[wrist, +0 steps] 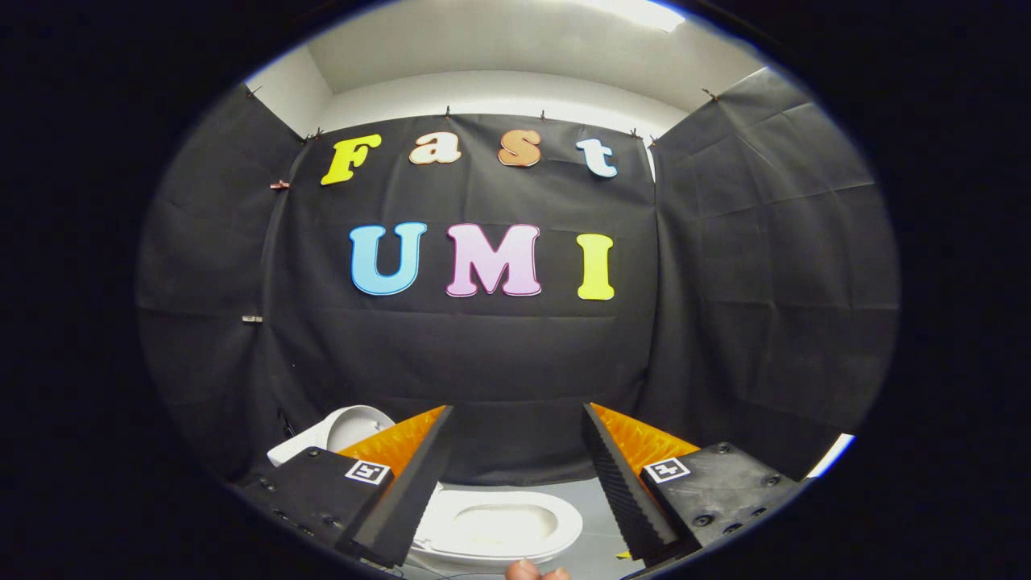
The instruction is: Open the toilet lid.
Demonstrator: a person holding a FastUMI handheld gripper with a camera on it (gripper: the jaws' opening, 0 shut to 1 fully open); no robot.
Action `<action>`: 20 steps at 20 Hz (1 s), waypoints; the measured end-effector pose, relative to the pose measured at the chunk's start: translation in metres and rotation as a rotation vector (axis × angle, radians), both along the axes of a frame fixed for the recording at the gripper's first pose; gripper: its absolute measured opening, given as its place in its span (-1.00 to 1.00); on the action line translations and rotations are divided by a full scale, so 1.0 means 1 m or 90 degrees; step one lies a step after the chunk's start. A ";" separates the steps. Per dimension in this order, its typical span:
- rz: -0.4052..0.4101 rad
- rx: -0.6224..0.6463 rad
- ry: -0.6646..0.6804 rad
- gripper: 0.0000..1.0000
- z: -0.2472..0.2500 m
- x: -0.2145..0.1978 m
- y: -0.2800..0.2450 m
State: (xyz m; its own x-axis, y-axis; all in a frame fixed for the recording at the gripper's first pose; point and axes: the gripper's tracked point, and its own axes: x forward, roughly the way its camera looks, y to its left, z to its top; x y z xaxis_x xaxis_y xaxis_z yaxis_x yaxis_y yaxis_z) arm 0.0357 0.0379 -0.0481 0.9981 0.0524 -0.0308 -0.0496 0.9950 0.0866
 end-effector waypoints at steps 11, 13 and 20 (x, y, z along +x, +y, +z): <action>0.002 -0.016 0.000 0.96 0.008 -0.001 -0.001; 0.004 -0.021 0.002 0.97 0.006 0.000 0.001; 0.008 -0.027 0.005 0.97 -0.001 -0.001 0.009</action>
